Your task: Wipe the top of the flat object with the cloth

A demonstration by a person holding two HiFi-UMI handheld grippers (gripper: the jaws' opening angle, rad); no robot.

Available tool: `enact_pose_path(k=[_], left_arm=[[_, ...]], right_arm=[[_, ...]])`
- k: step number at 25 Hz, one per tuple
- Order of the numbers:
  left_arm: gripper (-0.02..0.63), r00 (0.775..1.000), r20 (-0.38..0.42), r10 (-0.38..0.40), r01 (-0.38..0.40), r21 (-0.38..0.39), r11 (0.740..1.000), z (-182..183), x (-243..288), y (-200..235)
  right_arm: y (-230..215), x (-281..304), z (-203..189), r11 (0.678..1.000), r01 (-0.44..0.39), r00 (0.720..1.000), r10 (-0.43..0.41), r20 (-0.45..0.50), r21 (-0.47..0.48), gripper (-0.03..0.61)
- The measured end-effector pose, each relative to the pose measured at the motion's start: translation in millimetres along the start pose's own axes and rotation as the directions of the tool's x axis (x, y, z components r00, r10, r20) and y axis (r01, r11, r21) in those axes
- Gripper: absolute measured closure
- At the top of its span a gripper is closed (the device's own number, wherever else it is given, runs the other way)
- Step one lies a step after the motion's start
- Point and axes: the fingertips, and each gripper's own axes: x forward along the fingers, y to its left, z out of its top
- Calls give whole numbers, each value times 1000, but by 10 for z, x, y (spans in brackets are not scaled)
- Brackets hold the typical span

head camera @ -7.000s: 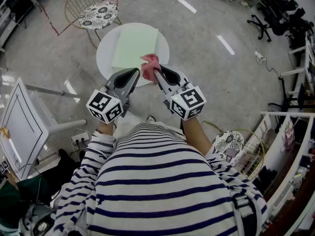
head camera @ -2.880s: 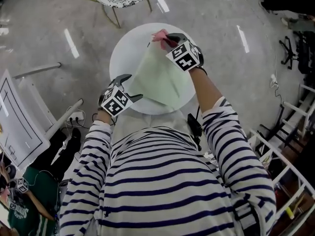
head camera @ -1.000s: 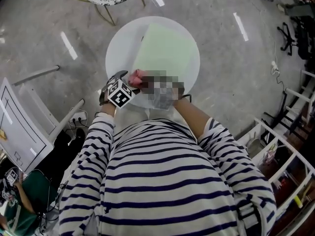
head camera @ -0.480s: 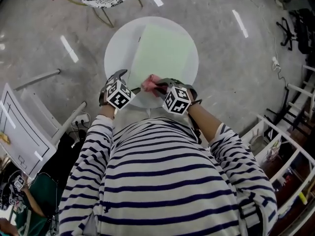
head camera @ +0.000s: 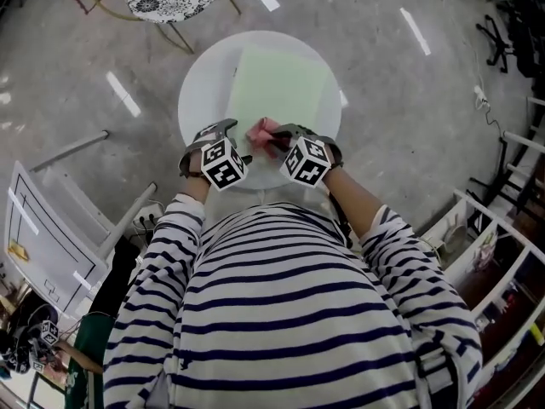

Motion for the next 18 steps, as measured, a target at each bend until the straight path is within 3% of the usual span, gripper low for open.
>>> enact_pose_path(k=[6,18], left_arm=[[186,999,-53,-5,8,64,998,-45,39,-23],[187,996,-91,-2,10,87,996,-57,45,9]], right_arm=[[-529,-71,-28,996,94,996,-94,-7,7,535],[-1536,-214,-28,972,232,972,-234,-38,-29,537]])
